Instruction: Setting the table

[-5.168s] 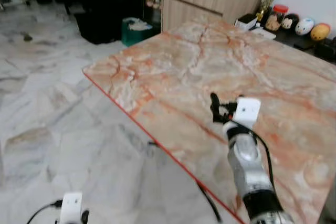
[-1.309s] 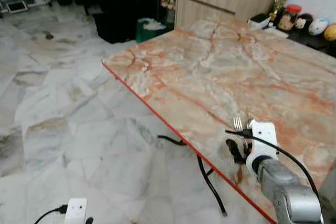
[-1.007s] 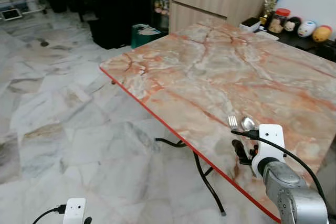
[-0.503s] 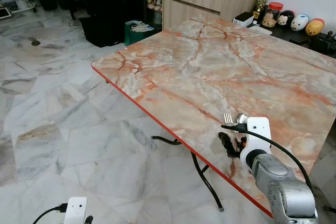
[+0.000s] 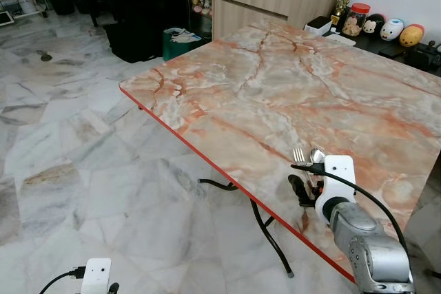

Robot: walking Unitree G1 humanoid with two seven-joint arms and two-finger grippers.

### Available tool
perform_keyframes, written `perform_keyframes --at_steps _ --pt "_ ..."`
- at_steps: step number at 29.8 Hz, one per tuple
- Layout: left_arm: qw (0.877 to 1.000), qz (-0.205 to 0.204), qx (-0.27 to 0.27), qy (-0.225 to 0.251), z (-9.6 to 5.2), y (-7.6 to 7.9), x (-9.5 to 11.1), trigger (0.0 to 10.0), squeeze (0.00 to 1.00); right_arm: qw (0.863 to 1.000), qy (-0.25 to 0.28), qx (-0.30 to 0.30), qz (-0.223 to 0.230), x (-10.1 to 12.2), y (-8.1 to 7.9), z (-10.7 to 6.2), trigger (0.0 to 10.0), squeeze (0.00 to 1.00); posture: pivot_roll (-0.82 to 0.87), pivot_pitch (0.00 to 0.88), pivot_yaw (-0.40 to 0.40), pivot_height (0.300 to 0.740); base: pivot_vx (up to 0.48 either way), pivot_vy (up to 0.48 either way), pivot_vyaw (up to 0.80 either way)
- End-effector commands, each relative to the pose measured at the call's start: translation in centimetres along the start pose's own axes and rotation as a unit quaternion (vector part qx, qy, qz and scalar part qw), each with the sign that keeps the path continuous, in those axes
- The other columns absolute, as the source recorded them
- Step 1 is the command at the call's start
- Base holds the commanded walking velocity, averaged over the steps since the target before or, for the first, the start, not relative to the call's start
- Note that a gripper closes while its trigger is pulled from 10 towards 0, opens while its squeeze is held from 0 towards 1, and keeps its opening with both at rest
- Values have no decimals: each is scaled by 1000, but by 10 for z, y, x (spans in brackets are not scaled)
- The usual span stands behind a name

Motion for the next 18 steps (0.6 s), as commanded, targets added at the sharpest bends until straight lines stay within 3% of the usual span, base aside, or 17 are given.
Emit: perform_keyframes --at_steps 1,2,3,4,5,10,11,13,14,15,16,18 --pt "1000 1 2 -4 0 -2 -1 10000 0 1000 11 2 2 6 0 3 0 0 14 0 -1 740 0 0 0" --pt "1000 1 2 -4 0 -2 -1 10000 0 1000 11 2 2 5 -1 3 0 0 14 0 -1 740 0 0 0" --pt "1000 0 2 -4 0 -2 -1 10000 0 1000 11 2 2 5 -1 4 2627 0 16 0 -1 740 0 0 0" --pt "1000 0 1 -4 0 -1 -1 10000 0 1000 10 2 2 4 -1 6 6784 0 16 0 -1 740 0 0 0" --pt "1000 0 1 -5 0 -1 -1 10000 0 1000 9 2 2 3 -1 6 10000 0 18 0 -1 740 0 0 0" --pt "1000 0 0 -6 0 1 -2 10000 0 1000 2 -2 3 0 -1 9 10000 0 18 0 2 740 0 0 0" --pt "1000 1 0 -6 0 1 -2 10000 0 1000 3 -2 3 0 -1 9 7725 0 18 0 2 740 0 0 0" --pt "1000 2 -1 -7 0 1 -2 10000 0 1000 4 -1 2 0 -1 11 1451 0 18 0 3 740 0 0 0" --pt "1000 2 -1 -7 0 1 -2 10000 0 1000 4 0 0 -1 -2 12 1451 0 19 0 2 740 0 0 0" --pt "1000 2 -1 -7 0 1 -1 10000 0 1000 5 -1 0 -1 -2 12 3843 0 19 0 2 740 0 0 0" --pt "1000 2 0 -7 0 1 -1 10000 0 1000 4 -2 -1 -1 -1 13 10000 0 21 0 1 740 0 0 0" --pt "1000 1 1 -7 0 0 -1 10000 0 1000 4 -5 0 -1 -1 14 10000 0 23 0 1 740 0 0 0"
Point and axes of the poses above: a point about 5 cm out from each wrist's last joint towards the gripper, its own z axis pointing out of the wrist towards the gripper, its own x axis along the axis of the wrist's last joint, y = z × x, the point moved 1 cm from there along z, pointing out of the wrist towards the gripper, and after that the axes turned 3 degrees about -z, right-handed, at the moved point
